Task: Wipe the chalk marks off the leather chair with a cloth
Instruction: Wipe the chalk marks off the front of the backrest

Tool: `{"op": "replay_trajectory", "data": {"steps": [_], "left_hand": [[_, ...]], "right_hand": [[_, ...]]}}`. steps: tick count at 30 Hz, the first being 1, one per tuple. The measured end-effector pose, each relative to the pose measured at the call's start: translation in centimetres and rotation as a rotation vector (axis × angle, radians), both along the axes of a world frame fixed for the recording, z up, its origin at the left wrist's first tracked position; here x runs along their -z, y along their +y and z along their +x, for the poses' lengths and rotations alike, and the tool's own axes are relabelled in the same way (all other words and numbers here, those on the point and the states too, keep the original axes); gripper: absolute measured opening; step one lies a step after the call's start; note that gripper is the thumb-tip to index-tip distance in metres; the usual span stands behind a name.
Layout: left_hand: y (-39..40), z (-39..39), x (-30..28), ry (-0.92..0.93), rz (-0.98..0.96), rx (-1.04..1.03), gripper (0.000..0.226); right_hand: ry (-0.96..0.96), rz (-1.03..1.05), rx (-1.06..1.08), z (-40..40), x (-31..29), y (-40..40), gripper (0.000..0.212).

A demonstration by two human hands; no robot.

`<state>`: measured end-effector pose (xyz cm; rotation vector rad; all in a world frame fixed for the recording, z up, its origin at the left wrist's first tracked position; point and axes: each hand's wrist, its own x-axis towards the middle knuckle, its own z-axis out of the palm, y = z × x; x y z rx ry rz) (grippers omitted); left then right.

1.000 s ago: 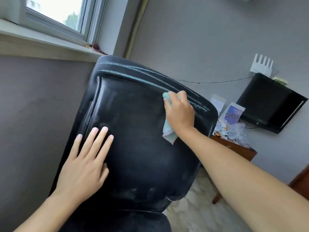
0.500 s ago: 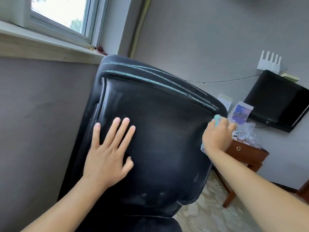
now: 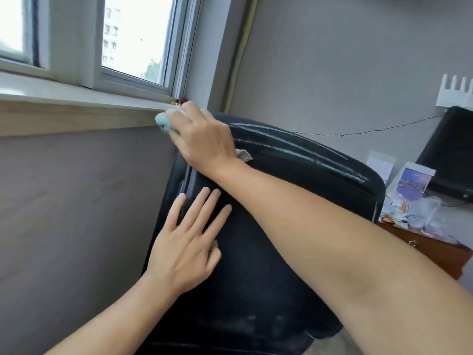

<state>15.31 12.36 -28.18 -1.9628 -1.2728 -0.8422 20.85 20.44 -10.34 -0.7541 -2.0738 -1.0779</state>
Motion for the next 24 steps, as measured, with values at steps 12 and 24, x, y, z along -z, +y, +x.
{"op": "replay_trajectory", "data": {"steps": [12, 24], "left_hand": [[2.6, -1.3, 0.4, -0.089, -0.025, 0.071, 0.082], [2.8, -0.7, 0.6, -0.11, 0.005, 0.08, 0.082]], "right_hand": [[0.446, -0.021, 0.241, 5.5, -0.7, 1.1, 0.027], [0.203, -0.104, 0.138, 15.5, -0.1, -0.4, 0.022]]}}
